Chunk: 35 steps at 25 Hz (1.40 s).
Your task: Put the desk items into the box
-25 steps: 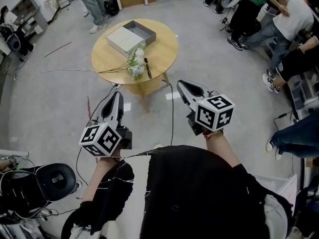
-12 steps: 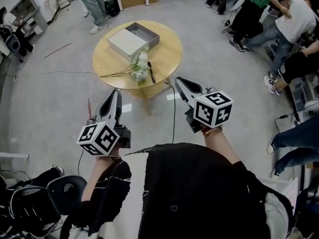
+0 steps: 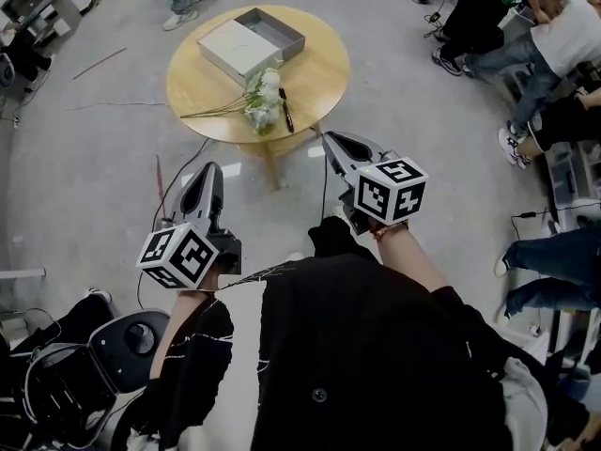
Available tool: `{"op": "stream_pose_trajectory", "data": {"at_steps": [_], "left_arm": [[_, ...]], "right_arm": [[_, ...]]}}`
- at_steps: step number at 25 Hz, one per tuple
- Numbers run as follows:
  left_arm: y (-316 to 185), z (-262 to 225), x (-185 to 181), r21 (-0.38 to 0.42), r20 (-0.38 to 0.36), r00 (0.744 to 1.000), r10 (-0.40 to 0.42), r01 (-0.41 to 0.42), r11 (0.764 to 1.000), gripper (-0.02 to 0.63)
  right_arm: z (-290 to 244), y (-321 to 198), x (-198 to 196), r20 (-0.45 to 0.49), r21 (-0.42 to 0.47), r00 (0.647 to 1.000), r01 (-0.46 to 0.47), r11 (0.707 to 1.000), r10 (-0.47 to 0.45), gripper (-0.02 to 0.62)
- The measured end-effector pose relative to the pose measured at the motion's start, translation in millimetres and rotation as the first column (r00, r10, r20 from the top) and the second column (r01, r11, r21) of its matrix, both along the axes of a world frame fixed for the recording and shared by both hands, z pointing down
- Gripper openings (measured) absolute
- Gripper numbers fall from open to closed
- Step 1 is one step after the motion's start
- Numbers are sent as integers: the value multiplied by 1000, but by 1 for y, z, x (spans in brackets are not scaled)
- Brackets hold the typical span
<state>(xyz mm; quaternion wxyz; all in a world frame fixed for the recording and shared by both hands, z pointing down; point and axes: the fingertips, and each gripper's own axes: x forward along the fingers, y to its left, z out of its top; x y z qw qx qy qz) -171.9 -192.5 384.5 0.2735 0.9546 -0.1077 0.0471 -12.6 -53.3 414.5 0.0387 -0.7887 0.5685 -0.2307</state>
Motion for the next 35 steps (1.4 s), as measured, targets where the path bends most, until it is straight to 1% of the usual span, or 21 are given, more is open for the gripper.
{"op": "stream_pose_trajectory", "data": {"at_steps": [3,6,10,13,14,15,16,23,30,35], "left_arm": [[-11,9,-4,-27,12,999,-37,37,999,11],[-21,12,-5,-36,11,996,-83,84,996,11],[-38,13,-5,-43,3,987,-163,163,986,11],[-46,16,-4,-55,13,979,-203,204,978,11],[-48,17,-2,-56,15,977,-214,214,975,11],[-50,17,-1,-57,15,974,-226,227,972,11],[-53,17,1,-59,13,971,-240,240,969,11],[-63,22,7,-70,22,940,-339,340,938,11],[-75,30,-10,-88,51,904,-425,428,899,11],[-78,33,-23,-90,67,880,-470,474,876,11]], "right_arm": [[19,-11,3,15,-36,1000,22,999,-22,5],[37,-21,11,43,-68,998,49,996,-46,5],[45,-37,24,73,-74,994,83,994,-78,6],[46,-50,34,78,-81,991,113,990,-107,6],[47,-54,36,80,-87,989,127,988,-121,24],[50,-58,38,84,-95,987,145,985,-137,70],[53,-62,39,89,-105,984,165,981,-156,87],[84,-86,49,111,-184,958,283,941,-266,91],[111,-103,61,135,-278,954,297,913,-269,99],[136,-111,64,155,-343,950,309,887,-271,107]]}}
